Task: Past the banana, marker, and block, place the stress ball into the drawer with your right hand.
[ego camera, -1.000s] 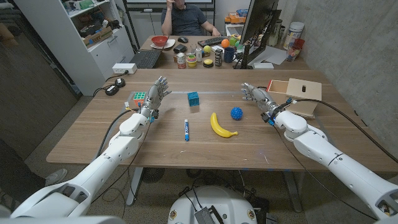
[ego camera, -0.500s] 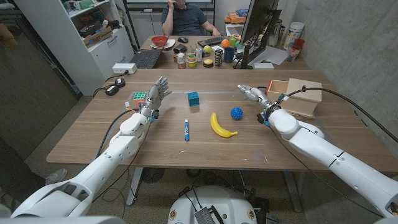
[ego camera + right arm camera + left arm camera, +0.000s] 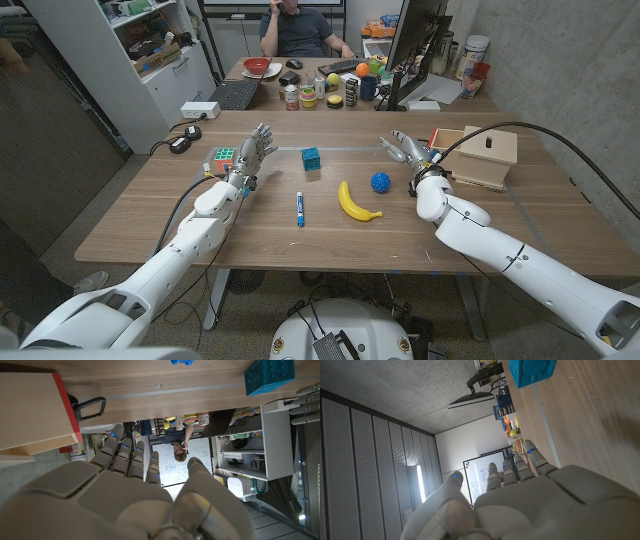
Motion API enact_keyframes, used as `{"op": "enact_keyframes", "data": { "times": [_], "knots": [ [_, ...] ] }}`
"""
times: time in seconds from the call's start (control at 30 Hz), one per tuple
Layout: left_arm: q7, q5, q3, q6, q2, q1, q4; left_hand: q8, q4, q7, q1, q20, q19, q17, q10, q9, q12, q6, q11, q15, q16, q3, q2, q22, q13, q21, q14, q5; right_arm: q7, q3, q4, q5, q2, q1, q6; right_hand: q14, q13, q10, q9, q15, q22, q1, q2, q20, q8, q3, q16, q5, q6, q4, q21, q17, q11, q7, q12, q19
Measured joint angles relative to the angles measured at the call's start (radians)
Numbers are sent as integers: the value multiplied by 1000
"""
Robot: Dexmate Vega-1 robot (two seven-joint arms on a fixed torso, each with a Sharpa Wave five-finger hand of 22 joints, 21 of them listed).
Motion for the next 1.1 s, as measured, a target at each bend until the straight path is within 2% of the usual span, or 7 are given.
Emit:
{"op": "enact_keyframes", "data": {
  "times": [0.13,0.23,0.33,0.5,0.73,1.03,1.1],
  "knots": [
    [-1,1,3,0,-3,-4,6,0,0,0,0,0,0,0,0,0,0,0,0,0,0,0,0,0,0,0,0,0,1,-34,-9,-58,8,19,-83,8,0,3,2,-7,-5,12,-22,12,0,-11,0,0,-2,-11,0,0,-6,-13,0,33],
    [-2,4,5,-1,-5,-8,13,0,0,0,0,0,0,0,0,0,0,0,0,0,0,0,0,0,0,0,0,0,18,-79,-21,-103,10,46,-149,36,0,6,2,-10,-5,14,-41,21,0,-15,0,0,-2,-23,5,0,-16,-13,0,78],
    [-3,6,6,-2,-8,-12,18,0,0,0,0,0,0,0,0,0,0,0,0,0,0,0,0,0,0,0,0,0,44,-106,-34,-127,3,63,-182,47,0,7,2,-14,-5,20,-46,28,0,-21,0,0,-7,-30,7,0,-21,-18,0,107],
    [-3,8,9,-4,-12,-17,28,0,0,0,0,0,0,0,0,0,0,0,0,0,0,0,0,0,0,-1,0,0,100,-132,-55,-139,-26,81,-192,54,0,7,2,-17,-5,20,-46,32,0,-19,0,0,-7,-34,7,0,-21,-18,0,124],
    [-5,11,13,-5,-20,-26,43,0,3,0,0,0,0,0,0,0,0,0,0,0,0,-3,0,0,0,-4,0,0,168,-148,-73,-137,-63,98,-167,56,0,13,2,-19,-5,30,-57,23,0,-18,0,0,0,-40,14,0,-27,-25,0,165],
    [-9,12,17,-6,-29,-36,61,0,3,0,0,0,0,5,0,0,0,0,0,0,0,-3,0,0,0,-4,0,0,259,-194,-75,-172,-76,131,-181,55,0,-4,2,-27,-9,71,-53,12,0,-8,0,0,-5,-75,14,0,-43,-30,-6,187],
    [-10,13,18,-7,-32,-39,67,0,3,0,0,0,0,5,0,0,0,0,0,0,0,-3,0,0,0,-4,0,0,287,-212,-69,-197,-73,144,-201,55,0,-5,2,-31,-9,78,-56,12,0,-6,0,4,-5,-76,12,0,-44,-30,-8,187]
  ]
}}
